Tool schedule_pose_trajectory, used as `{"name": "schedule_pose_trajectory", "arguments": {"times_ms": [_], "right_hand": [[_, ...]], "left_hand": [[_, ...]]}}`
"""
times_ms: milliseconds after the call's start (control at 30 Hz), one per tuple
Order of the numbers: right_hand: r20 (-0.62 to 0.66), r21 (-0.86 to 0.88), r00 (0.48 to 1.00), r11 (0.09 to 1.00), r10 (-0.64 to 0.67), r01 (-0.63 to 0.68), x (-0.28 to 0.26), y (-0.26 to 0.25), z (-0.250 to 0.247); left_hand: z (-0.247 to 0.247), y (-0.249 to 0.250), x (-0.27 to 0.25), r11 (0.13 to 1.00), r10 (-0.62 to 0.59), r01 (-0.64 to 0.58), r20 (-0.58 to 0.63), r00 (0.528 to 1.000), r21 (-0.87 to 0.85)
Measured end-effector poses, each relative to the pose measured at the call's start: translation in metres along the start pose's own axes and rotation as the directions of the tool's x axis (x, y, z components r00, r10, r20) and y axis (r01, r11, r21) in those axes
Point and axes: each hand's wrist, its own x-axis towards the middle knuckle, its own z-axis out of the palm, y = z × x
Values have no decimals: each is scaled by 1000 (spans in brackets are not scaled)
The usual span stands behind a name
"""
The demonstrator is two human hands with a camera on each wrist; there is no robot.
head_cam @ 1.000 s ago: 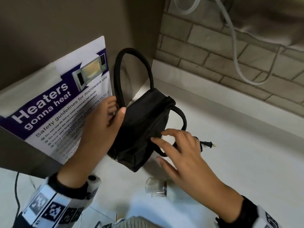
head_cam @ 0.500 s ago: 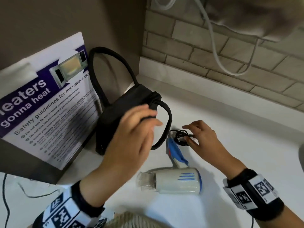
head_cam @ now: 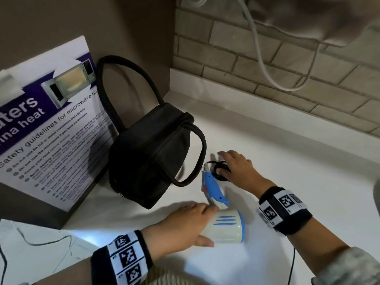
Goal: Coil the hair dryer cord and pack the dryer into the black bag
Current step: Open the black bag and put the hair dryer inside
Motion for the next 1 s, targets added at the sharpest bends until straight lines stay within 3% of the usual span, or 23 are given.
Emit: {"name": "schedule_pose_trajectory", "arguments": {"times_ms": [67, 233, 400, 567, 700, 800, 867, 933, 967, 1000], "right_hand": [[74, -23, 997, 1000, 12, -10, 6, -2, 3], [115, -12, 992, 999, 49, -48, 10, 2, 8], [138, 256, 985, 958, 98, -132, -3, 13, -1], [126, 593, 972, 771, 197, -233, -30, 13, -21], [122, 744, 968, 625, 221, -236, -59, 3, -49], [25, 812, 973, 563, 228, -153, -79, -5, -72], [-86, 865, 974, 501, 211, -33, -92, -14, -87], [-232, 884, 961, 445, 153, 142, -105, -30, -102], [-324, 845, 940, 479, 106, 237, -111, -38, -106], [-417, 746, 908, 588, 43, 315, -117, -46, -109]], "left_hand": [[1, -1, 3, 1000, 1, -1, 8, 1000, -4], [5, -5, 6, 999, -22, 20, 51, 998, 37], [-4, -3, 1, 996, -16, 7, 96, 995, 86], [-25, 5, -11, 979, 32, -44, 62, 998, 199], [-40, 14, -19, 940, 86, -102, 64, 994, 325], [-52, 16, -26, 897, 139, -149, 55, 989, 416], [-60, 16, -29, 856, 214, -153, -69, 974, 494], [-70, 17, -31, 837, 327, -172, -222, 918, 520], [-77, 18, -32, 843, 366, -165, -321, 874, 512], [-84, 21, -33, 841, 404, -158, -404, 821, 518]]}}
